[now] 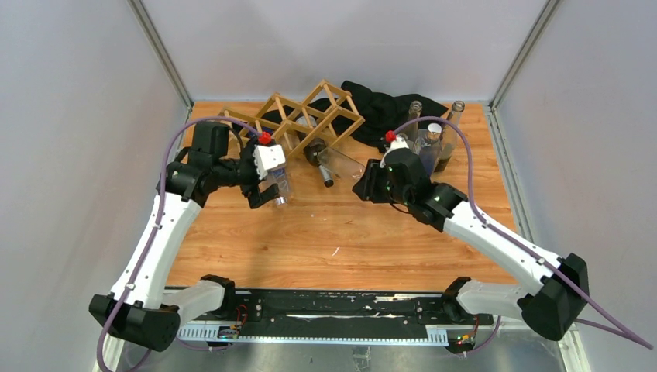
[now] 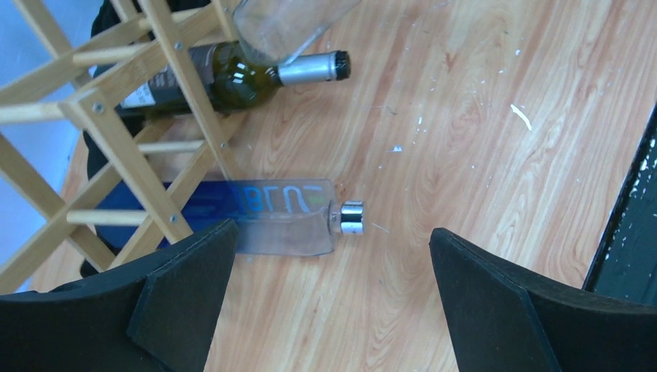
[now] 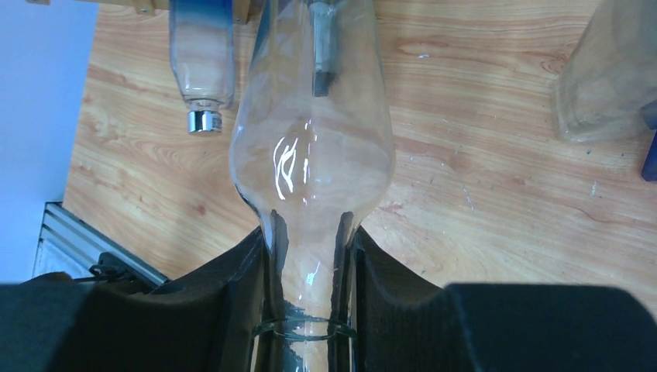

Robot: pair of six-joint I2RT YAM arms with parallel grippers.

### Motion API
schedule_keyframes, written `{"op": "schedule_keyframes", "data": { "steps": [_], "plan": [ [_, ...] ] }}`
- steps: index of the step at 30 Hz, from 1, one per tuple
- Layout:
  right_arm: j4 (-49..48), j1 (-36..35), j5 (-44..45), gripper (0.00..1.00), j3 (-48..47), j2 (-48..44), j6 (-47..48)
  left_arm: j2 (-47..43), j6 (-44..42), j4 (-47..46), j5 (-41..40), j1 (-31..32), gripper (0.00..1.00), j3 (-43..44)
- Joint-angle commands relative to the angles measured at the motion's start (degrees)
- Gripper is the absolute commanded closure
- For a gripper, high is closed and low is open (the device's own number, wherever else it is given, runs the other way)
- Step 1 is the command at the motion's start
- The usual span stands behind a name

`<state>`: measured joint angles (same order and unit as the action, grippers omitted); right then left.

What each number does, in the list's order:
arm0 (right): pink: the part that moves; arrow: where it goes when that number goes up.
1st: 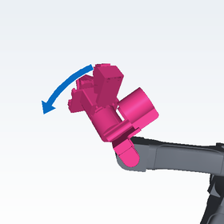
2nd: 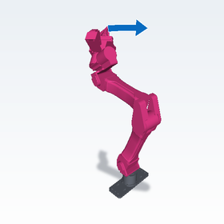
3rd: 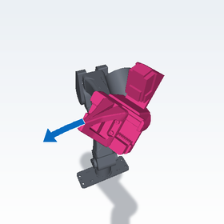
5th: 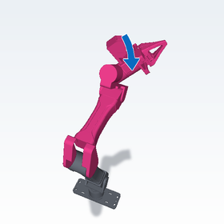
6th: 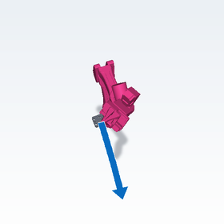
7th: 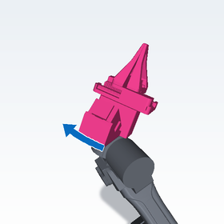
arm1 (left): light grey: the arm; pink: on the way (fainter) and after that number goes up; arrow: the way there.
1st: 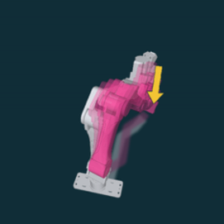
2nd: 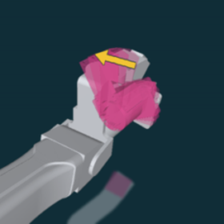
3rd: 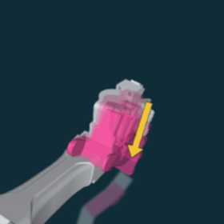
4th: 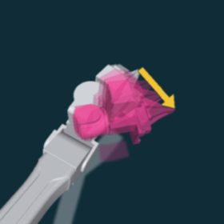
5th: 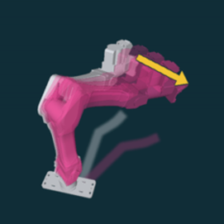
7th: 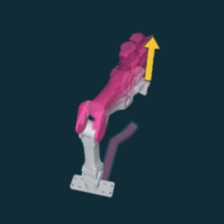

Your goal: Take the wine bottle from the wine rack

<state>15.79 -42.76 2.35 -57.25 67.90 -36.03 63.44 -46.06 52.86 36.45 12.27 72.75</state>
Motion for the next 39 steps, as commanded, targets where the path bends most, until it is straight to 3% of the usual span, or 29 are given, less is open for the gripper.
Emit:
{"op": "schedule_keyframes", "data": {
  "steps": [1, 17, 33, 35, 39],
  "plan": [
    [0.5, -0.9, -1.4, 1.00, 0.0, -5.7, -0.3, -2.1, -4.5, 0.3, -3.9, 4.3, 0.00, -1.0],
    [4.9, -1.9, -21.9, 1.00, -5.9, -9.4, 2.0, 1.5, -5.6, 0.4, -10.9, 18.4, 0.00, 1.4],
    [7.3, -9.7, -27.7, 1.00, -11.8, -7.9, 10.4, 0.7, -7.2, 8.6, 0.3, 20.1, 0.00, -1.1],
    [7.7, -10.6, -28.0, 1.00, -12.3, -7.8, 12.0, 0.5, -6.8, 8.7, 0.6, 20.0, 0.04, -1.6],
    [9.8, -12.0, -27.2, 1.00, -13.4, -7.4, 14.5, 1.0, -6.1, 9.4, 1.6, 20.1, 0.27, -1.0]
  ]
}}
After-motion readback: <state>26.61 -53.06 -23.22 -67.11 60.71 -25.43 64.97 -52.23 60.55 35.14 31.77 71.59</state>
